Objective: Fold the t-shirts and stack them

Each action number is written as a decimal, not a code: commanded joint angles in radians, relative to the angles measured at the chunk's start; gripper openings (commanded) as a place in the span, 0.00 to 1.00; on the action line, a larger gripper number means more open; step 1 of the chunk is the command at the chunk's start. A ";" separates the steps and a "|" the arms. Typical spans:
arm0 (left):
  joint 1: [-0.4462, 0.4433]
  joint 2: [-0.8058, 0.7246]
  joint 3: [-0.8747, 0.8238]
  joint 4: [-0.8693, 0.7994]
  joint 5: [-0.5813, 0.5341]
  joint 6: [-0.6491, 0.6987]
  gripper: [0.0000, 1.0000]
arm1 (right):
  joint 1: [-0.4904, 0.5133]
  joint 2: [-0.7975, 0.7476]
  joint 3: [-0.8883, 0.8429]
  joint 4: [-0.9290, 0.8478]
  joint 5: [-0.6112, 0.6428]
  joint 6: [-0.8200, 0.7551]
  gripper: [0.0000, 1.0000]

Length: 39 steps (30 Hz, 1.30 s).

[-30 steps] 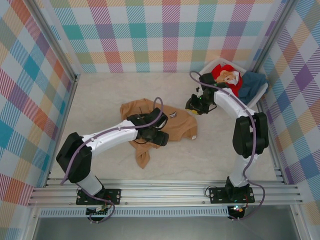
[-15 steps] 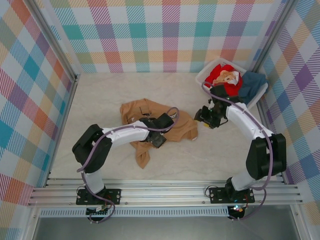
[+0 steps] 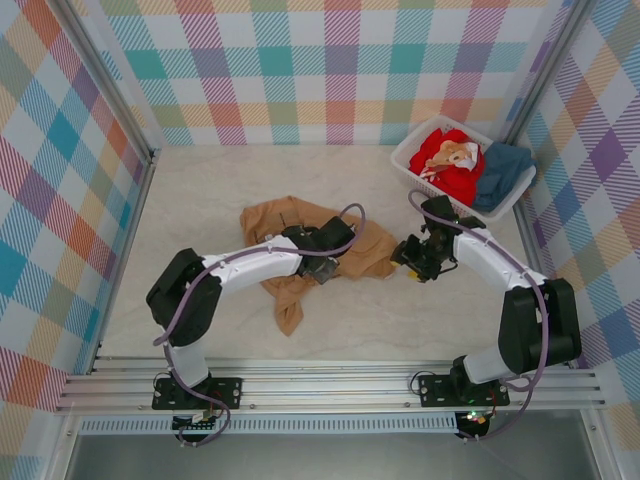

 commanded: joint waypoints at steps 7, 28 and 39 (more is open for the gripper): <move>-0.014 0.025 0.062 -0.075 0.109 -0.060 0.34 | -0.002 0.094 -0.068 0.176 -0.121 0.158 0.52; -0.039 0.012 0.092 -0.035 0.021 -0.009 0.00 | -0.008 0.094 -0.138 0.213 -0.095 0.184 0.49; -0.012 0.003 0.354 -0.123 0.006 -0.096 0.00 | 0.024 -0.063 -0.161 0.185 -0.046 0.187 0.41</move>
